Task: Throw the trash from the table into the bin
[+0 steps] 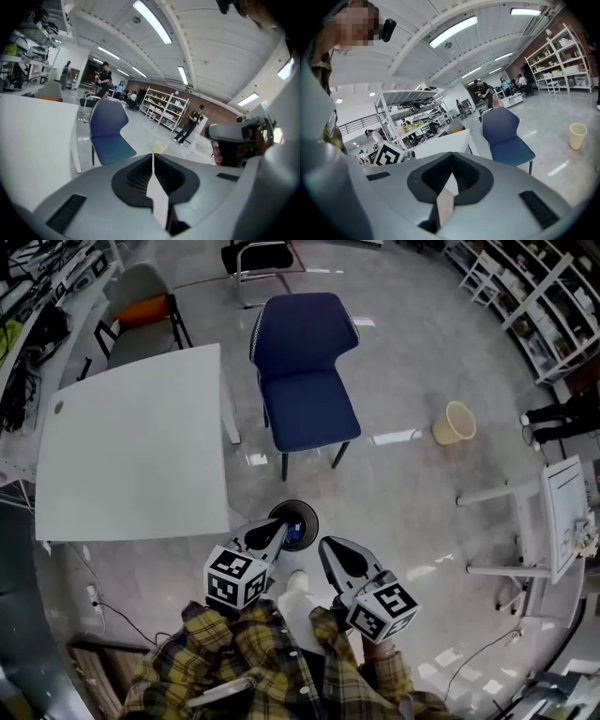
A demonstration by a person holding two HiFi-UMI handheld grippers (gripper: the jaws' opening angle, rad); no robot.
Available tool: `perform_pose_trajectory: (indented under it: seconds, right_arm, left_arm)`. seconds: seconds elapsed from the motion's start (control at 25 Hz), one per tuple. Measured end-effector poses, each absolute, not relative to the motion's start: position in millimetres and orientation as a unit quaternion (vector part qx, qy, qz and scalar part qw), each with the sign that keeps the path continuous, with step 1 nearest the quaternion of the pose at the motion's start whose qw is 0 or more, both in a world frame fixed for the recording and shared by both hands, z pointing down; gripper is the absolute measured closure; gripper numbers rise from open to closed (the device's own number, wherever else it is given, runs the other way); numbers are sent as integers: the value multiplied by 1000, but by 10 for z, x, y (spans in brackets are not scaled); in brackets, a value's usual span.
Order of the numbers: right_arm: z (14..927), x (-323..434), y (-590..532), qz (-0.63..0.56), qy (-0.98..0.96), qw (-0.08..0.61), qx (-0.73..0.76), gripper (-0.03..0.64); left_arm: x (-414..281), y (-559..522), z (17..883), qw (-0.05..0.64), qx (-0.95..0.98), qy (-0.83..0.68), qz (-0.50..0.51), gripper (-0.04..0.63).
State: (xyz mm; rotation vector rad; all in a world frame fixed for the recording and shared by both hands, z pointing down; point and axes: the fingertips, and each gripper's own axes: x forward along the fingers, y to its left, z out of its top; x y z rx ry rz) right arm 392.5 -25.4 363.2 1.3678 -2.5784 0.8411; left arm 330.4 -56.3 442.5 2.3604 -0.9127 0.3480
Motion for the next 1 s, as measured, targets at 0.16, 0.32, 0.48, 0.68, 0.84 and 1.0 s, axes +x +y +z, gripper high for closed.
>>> perform_pose_trajectory:
  seconds: [0.16,0.32,0.48,0.68,0.84,1.0]
  right_arm:
    - [3333,3369,-366,246,-879,45,405,618]
    - [3132,2710,-440,218,-904,49,363,618]
    - [2951,2213,-515,194,-922,49,330,618]
    - [2869,1707,-598,171,-934,49,311,618]
    - [2908,1393,-682,165,-935,58,307,618]
    - [2873,1268,-741,160,-937,67,304,618]
  left_arm:
    - [2801,-554,3915,251,890,-366,102,585]
    - [2125,-563,3516,221,882,-409,72,586]
    - [1594,-605,3140,193,875,-442,45,586]
    - [1123,-673,2960,180,876,-447,21,586]
    - [841,-726,2960,180,876,-447,10,586]
    - [774,-776,2893,179,881,-439,-4,586]
